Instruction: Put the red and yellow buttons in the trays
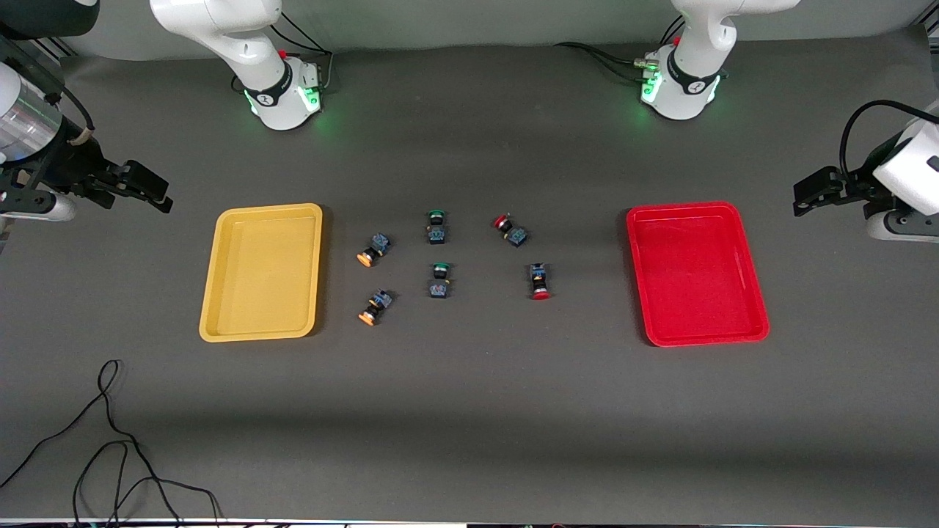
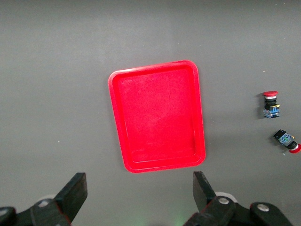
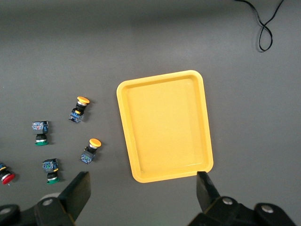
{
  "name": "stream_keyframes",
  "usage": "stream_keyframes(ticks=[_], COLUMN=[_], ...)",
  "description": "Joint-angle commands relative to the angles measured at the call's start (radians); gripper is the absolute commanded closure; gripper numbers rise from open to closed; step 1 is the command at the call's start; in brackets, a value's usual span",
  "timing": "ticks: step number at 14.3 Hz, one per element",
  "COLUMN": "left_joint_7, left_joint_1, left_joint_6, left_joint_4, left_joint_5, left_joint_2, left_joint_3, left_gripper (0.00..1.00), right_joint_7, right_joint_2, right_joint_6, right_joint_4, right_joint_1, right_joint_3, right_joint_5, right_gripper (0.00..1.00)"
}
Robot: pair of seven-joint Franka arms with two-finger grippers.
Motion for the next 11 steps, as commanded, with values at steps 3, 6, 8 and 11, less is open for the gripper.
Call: stream_keyframes(ticks=[3, 6, 8, 11], left_joint_7=[0.012, 0.026, 0.037, 0.006], left_joint_1=[-0.012, -0.014, -0.012, -0.047], left_joint_6=[0.010, 0.011, 0.008, -0.007], left_joint_4=[-0.039, -0.042, -0.048, -0.147], left_joint_5=[0.000, -0.001, 0.000, -0.001], left_joint_2=[-0.038, -0.039, -0.041, -0.073], left_joint_3=[0.007, 0.003, -0.009, -0.052], left_gripper=[0.00, 0.00, 0.00, 0.00], right_joint_7=[0.014, 0.030, 0.117, 0.256], right_joint_2=[0.039, 0.052, 0.068, 0.112], right_joint_6=[-0.028, -0.027, -0.021, 0.015], right_joint_4=[0.039, 0.033, 0.023, 0.010], right_joint_1=[0.001, 0.012, 0.017, 0.023], right_joint_3=[0.002, 0.011, 0.034, 0.119], right_joint_5=[-0.010, 0.007, 0.051, 0.057], right_gripper=[0.00, 0.00, 0.00, 0.00])
